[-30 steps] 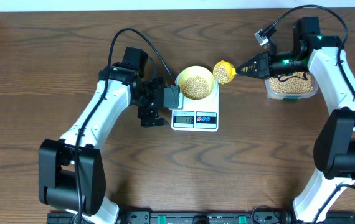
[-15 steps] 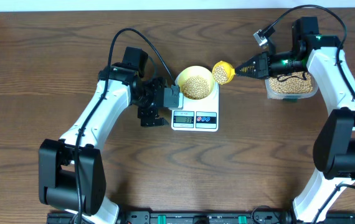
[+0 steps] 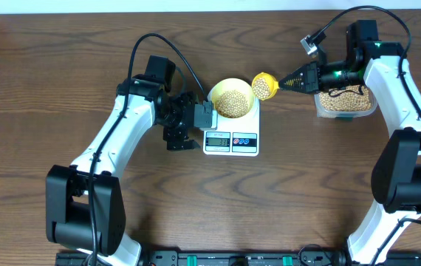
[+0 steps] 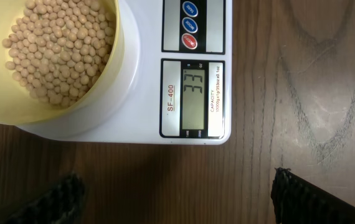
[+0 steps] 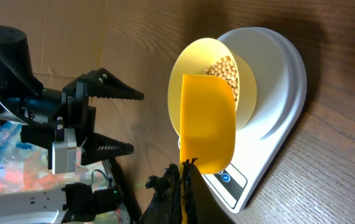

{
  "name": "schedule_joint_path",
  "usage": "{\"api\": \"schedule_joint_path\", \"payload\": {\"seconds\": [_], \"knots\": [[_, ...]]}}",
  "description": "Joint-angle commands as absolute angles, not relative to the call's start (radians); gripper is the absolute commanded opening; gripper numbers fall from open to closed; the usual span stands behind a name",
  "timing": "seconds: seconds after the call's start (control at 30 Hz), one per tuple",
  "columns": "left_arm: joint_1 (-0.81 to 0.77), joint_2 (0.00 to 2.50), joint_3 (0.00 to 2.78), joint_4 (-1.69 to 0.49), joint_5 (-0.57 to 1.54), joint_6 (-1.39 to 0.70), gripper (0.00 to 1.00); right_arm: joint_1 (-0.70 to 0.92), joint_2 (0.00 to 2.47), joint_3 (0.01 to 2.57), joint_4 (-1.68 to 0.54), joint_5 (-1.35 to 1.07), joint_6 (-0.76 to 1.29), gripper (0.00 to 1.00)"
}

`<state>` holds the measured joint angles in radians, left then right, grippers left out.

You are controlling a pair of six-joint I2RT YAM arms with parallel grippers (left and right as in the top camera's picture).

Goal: Scoop item into bowl and weigh 50g on scale
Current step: 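Carry the scoop leftward over the yellow bowl on the scale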

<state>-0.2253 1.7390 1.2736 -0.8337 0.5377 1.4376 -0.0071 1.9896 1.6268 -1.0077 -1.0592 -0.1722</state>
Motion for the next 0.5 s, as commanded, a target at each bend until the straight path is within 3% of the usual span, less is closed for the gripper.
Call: {"api": "schedule_joint_path", "payload": {"seconds": [0.0,0.47], "knots": [[-0.227,1.744,1.265,-0.839,0.553,1.445,0.97,0.002,1.999,1.622,-1.005,-1.094,-0.169,0.01],[-0.227,1.744,1.265,-0.839,0.553,1.445,0.98,0.007,1.999,1.622,-1.002,-1.094,-0.169,0.01]]}}
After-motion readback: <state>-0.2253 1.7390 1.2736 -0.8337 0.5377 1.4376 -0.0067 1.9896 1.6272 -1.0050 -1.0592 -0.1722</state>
